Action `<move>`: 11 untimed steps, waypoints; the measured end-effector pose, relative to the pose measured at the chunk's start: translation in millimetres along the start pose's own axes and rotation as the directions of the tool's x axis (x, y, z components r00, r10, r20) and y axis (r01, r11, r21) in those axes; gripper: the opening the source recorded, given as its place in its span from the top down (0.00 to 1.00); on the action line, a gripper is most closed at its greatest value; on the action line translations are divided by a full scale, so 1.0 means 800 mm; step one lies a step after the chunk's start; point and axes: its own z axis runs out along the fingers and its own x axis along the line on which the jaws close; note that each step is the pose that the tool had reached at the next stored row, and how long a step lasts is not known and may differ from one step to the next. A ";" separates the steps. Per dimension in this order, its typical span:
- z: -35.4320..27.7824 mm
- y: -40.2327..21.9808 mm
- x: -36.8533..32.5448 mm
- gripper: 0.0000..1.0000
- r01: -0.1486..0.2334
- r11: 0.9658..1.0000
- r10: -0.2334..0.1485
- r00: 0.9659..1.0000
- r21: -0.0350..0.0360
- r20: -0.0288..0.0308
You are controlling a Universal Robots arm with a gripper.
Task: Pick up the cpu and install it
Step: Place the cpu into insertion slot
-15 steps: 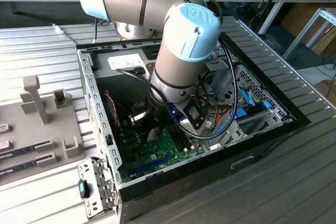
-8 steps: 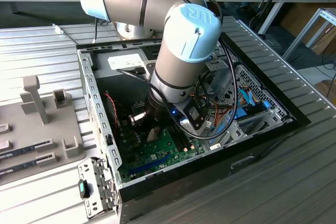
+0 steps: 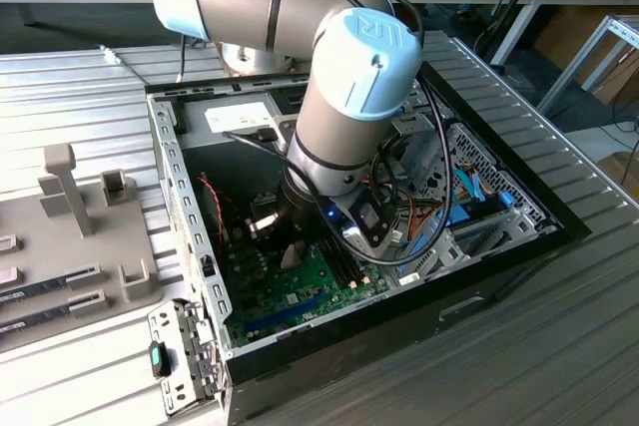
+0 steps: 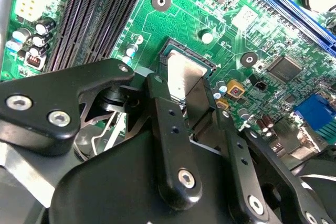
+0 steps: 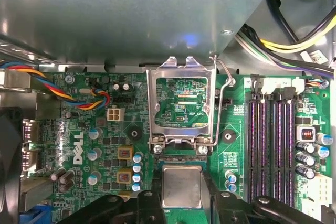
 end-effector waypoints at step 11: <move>0.0018 0.0009 0.0064 0.61 0.000 1.000 0.000 1.000 0.000 0.000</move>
